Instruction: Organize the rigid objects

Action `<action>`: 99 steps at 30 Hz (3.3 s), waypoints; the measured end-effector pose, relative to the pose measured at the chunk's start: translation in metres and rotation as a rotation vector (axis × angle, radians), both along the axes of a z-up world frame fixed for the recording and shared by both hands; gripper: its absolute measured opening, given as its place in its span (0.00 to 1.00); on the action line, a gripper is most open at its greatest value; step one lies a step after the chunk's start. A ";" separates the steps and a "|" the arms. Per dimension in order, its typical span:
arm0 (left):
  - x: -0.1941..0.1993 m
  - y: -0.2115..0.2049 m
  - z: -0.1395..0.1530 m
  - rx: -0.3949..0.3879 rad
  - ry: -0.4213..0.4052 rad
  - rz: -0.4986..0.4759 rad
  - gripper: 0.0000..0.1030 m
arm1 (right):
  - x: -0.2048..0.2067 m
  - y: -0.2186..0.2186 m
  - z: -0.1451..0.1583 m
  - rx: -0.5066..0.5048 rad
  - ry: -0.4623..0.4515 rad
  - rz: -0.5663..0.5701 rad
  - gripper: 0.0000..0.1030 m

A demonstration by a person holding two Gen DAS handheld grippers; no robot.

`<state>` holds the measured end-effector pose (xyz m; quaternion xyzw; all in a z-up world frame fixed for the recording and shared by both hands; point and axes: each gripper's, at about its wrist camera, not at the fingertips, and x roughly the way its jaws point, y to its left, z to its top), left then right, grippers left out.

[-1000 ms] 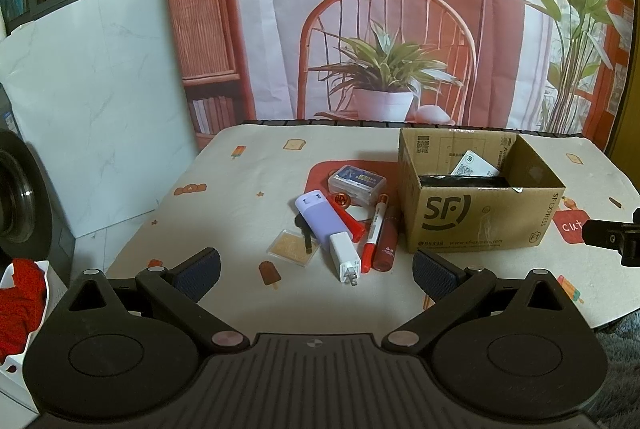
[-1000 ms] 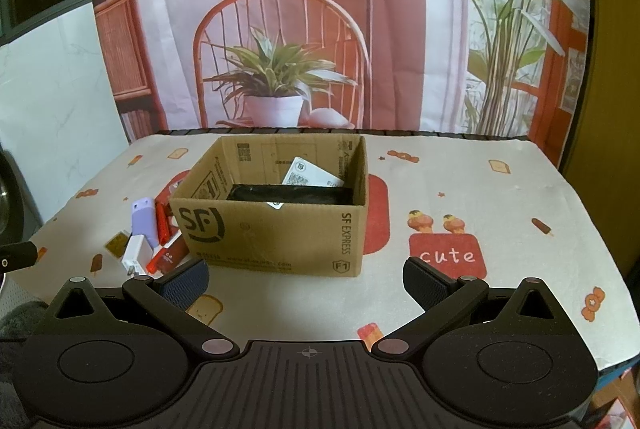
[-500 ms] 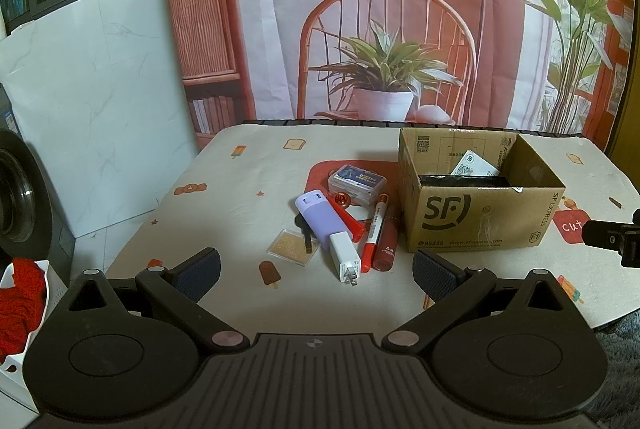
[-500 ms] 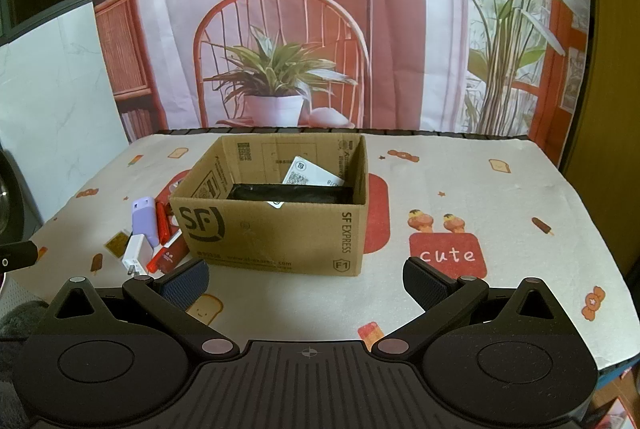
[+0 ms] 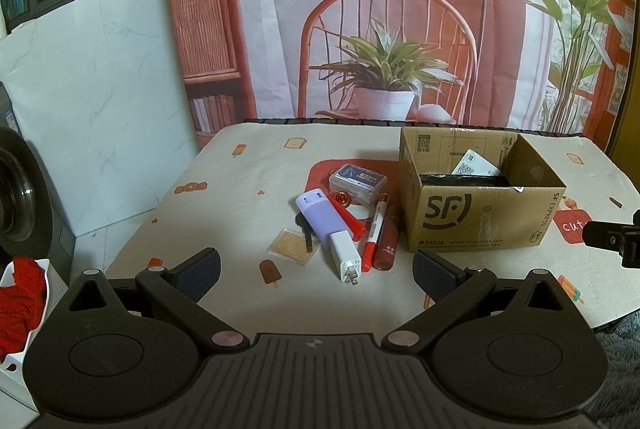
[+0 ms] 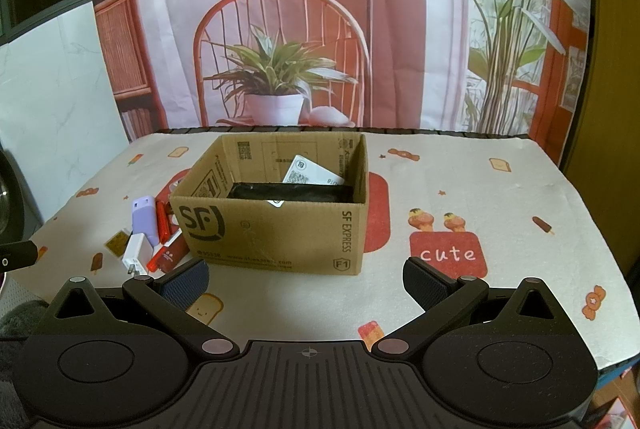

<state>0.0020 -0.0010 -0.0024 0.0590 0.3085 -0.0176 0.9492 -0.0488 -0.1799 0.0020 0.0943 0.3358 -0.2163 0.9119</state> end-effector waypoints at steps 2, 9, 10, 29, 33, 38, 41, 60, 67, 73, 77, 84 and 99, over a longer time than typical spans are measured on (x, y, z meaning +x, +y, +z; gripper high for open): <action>0.000 0.000 0.000 0.001 0.000 0.000 1.00 | -0.001 0.000 -0.004 0.000 0.001 0.000 1.00; 0.000 0.000 0.000 0.000 0.001 0.000 1.00 | -0.002 0.000 -0.005 0.001 0.001 0.000 1.00; 0.000 0.000 0.000 0.000 0.000 0.000 1.00 | -0.002 0.000 -0.005 0.002 0.001 0.000 1.00; 0.000 0.000 0.000 -0.001 0.001 0.000 1.00 | -0.001 -0.001 -0.004 0.004 0.003 0.000 1.00; 0.000 0.000 0.000 -0.001 0.002 0.000 1.00 | -0.001 -0.002 -0.001 0.004 0.005 0.000 1.00; 0.000 0.000 0.000 -0.001 0.002 0.000 1.00 | -0.002 -0.001 -0.007 0.005 0.006 0.000 1.00; 0.000 0.000 0.000 -0.001 0.002 0.000 1.00 | -0.001 -0.001 -0.007 0.006 0.006 0.000 1.00; 0.002 0.003 0.000 -0.011 0.000 0.004 1.00 | -0.002 0.000 -0.011 0.014 0.003 -0.004 1.00; 0.006 0.002 0.003 0.003 -0.004 -0.003 1.00 | -0.006 -0.001 -0.009 0.033 -0.005 -0.013 1.00; 0.012 0.002 0.007 0.008 -0.020 -0.014 1.00 | -0.001 -0.010 -0.005 0.035 -0.016 -0.027 1.00; 0.017 0.003 0.008 0.007 -0.024 -0.011 1.00 | 0.001 -0.017 -0.001 0.035 -0.033 -0.031 1.00; 0.032 0.005 0.011 -0.030 -0.033 -0.030 1.00 | 0.012 -0.021 0.008 -0.047 -0.076 0.017 1.00; 0.090 0.016 -0.002 -0.067 0.008 0.015 1.00 | 0.062 -0.060 -0.005 0.008 0.032 -0.012 1.00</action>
